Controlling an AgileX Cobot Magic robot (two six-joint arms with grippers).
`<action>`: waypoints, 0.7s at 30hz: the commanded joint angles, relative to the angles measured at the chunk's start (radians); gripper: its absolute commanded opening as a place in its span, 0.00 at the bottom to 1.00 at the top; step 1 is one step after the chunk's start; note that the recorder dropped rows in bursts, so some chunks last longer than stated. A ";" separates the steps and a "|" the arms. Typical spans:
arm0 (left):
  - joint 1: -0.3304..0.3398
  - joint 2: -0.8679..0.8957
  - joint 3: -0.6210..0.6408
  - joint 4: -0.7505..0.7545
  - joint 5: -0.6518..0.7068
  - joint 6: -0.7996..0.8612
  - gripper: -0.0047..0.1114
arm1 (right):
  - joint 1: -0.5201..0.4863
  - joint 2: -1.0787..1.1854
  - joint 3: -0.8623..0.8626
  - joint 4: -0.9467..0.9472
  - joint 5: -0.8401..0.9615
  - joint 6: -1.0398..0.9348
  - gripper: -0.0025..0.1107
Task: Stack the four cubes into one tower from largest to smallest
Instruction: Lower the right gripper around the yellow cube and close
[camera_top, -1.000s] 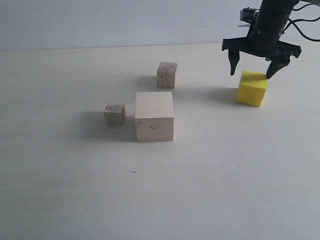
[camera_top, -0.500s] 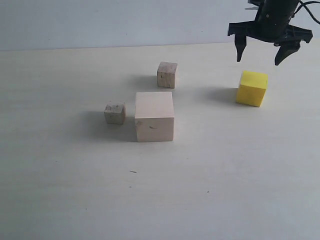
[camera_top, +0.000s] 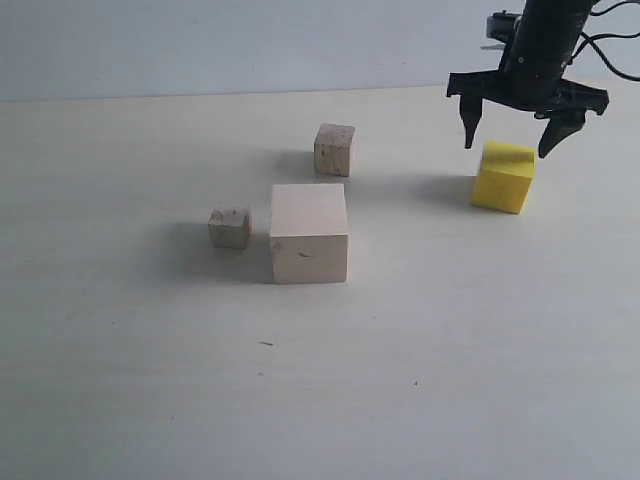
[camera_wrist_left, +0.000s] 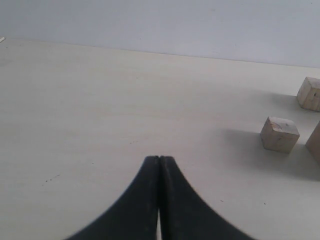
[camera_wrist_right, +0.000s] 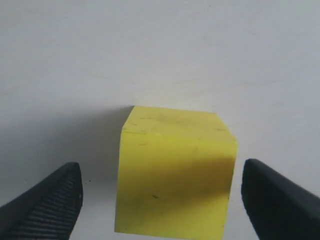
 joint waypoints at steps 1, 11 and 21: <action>-0.006 -0.005 0.002 0.004 -0.009 0.004 0.04 | -0.002 0.028 -0.002 0.000 -0.002 0.006 0.74; -0.006 -0.005 0.002 0.004 -0.009 0.004 0.04 | -0.002 0.065 -0.002 0.000 -0.002 -0.010 0.74; -0.006 -0.005 0.002 0.004 -0.009 0.004 0.04 | -0.002 0.075 -0.002 -0.006 -0.002 -0.019 0.60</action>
